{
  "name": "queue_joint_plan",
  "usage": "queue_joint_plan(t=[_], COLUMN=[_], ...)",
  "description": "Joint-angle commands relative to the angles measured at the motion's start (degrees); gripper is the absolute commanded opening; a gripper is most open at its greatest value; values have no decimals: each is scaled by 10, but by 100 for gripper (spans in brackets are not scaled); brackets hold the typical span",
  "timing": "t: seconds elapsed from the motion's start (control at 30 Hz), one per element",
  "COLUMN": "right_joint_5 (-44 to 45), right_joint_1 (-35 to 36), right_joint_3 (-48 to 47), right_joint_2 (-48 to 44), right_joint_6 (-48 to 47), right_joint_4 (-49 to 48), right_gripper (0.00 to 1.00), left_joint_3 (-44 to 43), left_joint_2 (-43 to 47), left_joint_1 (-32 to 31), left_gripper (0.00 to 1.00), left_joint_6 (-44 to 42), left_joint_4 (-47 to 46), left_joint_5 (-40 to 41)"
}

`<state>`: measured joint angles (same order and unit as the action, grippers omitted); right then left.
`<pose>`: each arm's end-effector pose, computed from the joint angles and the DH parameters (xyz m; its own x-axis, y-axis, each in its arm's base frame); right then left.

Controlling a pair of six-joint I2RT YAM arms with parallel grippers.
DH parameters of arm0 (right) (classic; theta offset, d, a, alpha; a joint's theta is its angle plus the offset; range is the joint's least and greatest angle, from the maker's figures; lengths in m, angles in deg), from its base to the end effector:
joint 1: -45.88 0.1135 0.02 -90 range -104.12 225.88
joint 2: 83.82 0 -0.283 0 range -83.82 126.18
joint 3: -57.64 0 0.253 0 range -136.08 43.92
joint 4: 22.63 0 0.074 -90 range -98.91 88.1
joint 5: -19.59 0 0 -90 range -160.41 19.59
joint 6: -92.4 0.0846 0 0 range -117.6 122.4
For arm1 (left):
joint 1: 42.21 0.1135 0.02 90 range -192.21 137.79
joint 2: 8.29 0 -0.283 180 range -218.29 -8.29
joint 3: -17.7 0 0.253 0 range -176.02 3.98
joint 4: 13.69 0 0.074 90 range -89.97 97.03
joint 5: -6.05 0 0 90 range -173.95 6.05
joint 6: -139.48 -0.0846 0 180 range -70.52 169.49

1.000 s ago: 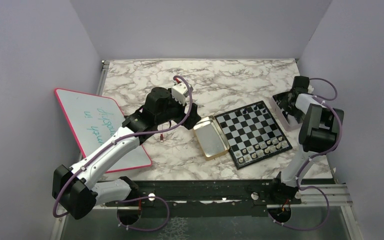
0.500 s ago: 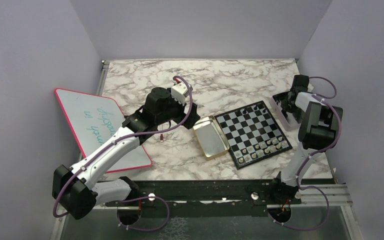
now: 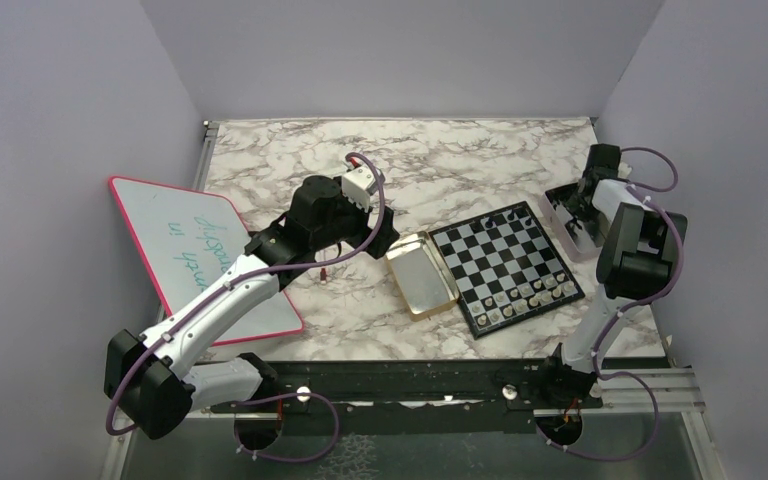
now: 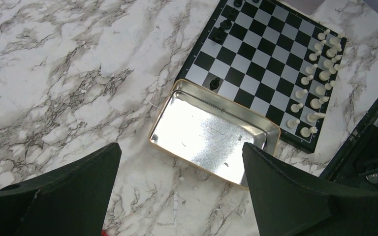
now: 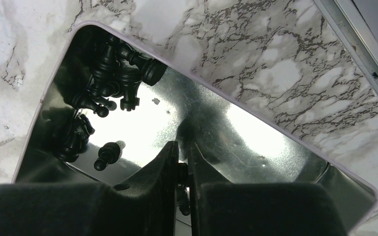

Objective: Set up the chess pieces on the board
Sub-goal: Pick up the chess piece from the storage box.

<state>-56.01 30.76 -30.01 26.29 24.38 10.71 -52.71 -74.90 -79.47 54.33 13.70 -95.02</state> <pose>0.4181 -0.1348 0.1536 -0.5953 0.5364 -0.5982 0.6583 0.7525 0.0196 0.2321 -0.1970 0.3272 -0.3794 0.1844 -0.9067 0.7047 0.6926 -0.1540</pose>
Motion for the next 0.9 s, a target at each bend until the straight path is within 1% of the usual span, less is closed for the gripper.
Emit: queue_joint_plan(t=[0.0,0.17,0.33,0.5,0.87], right_joint_5=[27,34,17,33,36], right_joint_1=[-3,-3,-3,-3,6], right_joint_3=[-9,-7,-4,-6,-1], right_joint_2=[-28,-37,-49,-59,-98], right_joint_6=[-9,-25,-25,-37,-62], right_joint_4=[17,22,25,45,67], right_gripper=[16,15,14,13,12], left_joint_3=[4,4,6,8,9], left_joint_2=[19,24,28,36,42], left_joint_1=[-2,-2,-2,-2,-2], left_gripper=[93,93,93,93,93], left_joint_6=[-9,-9,-7,-8,-6], left_joint_4=[-16,-17,-19,-20,-23], left_joint_5=[8,8,6,14,17])
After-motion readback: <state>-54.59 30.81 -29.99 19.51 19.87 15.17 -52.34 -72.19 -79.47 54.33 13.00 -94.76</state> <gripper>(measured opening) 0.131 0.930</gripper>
